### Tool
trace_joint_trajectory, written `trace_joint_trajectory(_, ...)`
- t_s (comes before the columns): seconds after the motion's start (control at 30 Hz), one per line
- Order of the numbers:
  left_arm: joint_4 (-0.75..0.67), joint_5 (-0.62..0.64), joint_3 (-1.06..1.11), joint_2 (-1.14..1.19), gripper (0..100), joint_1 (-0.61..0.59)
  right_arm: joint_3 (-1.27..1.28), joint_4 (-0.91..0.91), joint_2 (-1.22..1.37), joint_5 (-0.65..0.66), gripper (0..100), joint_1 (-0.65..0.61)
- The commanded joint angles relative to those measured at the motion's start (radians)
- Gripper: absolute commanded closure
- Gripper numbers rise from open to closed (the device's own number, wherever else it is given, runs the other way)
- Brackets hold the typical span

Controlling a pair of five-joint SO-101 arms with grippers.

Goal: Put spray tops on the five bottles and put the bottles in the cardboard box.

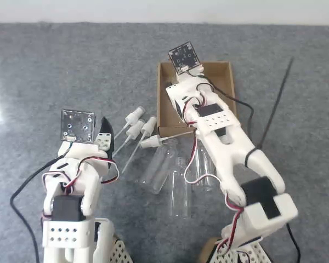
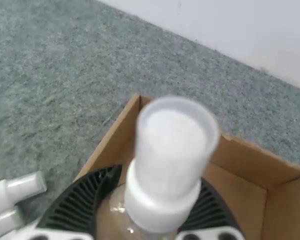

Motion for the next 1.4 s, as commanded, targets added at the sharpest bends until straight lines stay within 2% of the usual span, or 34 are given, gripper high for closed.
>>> trace_joint_trajectory(0.0,-0.037,0.003,-0.058,0.011,86,0.008,-0.038,0.07,-0.119,0.0,99.2,0.025)
trace_joint_trajectory(0.17,-0.041,0.003,-0.131,0.172,86,0.072,-0.038,0.091,-0.168,0.0,99.2,0.071)
trace_joint_trajectory(0.33,-0.051,0.034,-0.346,0.506,86,0.118,-0.017,0.101,-0.214,0.002,99.2,0.099)
trace_joint_trajectory(0.6,-0.169,0.1,-0.69,1.111,85,0.193,-0.02,0.15,-0.277,0.002,99.2,0.096)
trace_joint_trajectory(0.77,-0.163,0.129,-0.895,1.407,80,0.23,-0.018,0.153,-0.277,0.002,99.2,0.094)
trace_joint_trajectory(0.97,-0.164,0.129,-0.989,1.557,80,0.235,-0.018,0.157,-0.277,0.002,99.2,0.093)
trace_joint_trajectory(1.23,-0.163,0.121,-0.98,1.583,80,0.258,-0.018,0.157,-0.275,0.002,99.2,0.091)
trace_joint_trajectory(1.37,-0.161,0.121,-0.966,1.611,87,0.292,-0.018,0.15,-0.275,0.002,99.2,0.091)
